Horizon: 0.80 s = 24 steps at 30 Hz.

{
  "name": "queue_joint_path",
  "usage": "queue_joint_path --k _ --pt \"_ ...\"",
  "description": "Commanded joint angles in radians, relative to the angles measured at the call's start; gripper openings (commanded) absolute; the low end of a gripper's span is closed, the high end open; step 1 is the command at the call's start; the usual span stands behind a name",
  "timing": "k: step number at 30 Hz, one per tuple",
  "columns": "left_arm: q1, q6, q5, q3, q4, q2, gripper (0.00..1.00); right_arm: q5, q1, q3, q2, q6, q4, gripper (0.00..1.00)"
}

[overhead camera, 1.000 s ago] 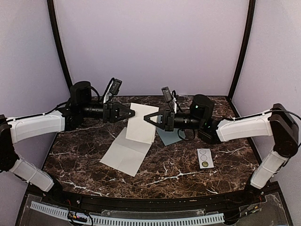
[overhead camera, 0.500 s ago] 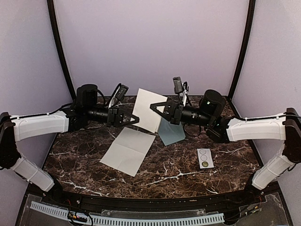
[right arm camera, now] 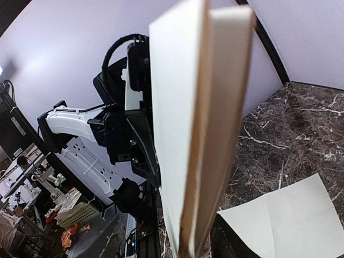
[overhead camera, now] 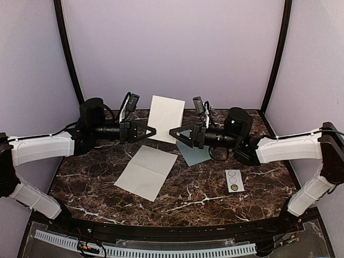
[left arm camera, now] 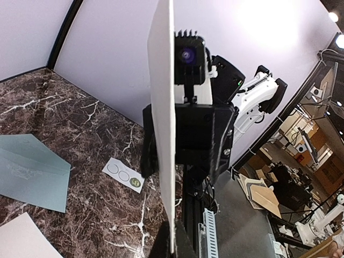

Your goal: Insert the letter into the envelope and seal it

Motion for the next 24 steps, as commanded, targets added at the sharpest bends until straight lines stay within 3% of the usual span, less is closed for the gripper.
queue_joint_path --k 1,2,6,7,13,16,18,20,24 --pt "-0.004 -0.038 -0.012 -0.013 0.086 -0.036 0.0 -0.024 0.012 -0.008 0.034 0.023 0.044 0.5" --pt "-0.003 -0.041 -0.006 -0.013 0.094 -0.035 0.0 -0.026 0.014 -0.005 0.041 0.025 0.045 0.46" --pt "-0.003 -0.051 0.005 -0.011 0.098 -0.024 0.0 -0.035 0.018 0.011 0.061 0.034 0.06 0.04" --pt "-0.004 -0.05 0.005 -0.01 0.096 -0.022 0.0 -0.031 0.018 0.012 0.06 0.033 0.064 0.0" --pt "-0.004 -0.042 0.016 -0.003 0.077 -0.003 0.0 0.004 0.014 -0.001 0.013 -0.001 0.038 0.0" --pt "-0.005 -0.04 0.035 0.003 0.072 0.008 0.0 0.012 0.01 0.021 -0.002 -0.025 -0.007 0.36" --pt "-0.007 -0.04 0.049 0.007 0.071 0.015 0.0 0.018 0.004 0.026 -0.011 -0.032 -0.014 0.52" --pt "-0.012 -0.039 0.064 0.011 0.069 0.022 0.0 0.022 -0.008 0.032 -0.015 -0.033 -0.015 0.6" --pt "-0.032 -0.015 0.092 0.028 0.04 0.039 0.0 0.02 -0.031 0.058 -0.017 -0.034 -0.009 0.64"
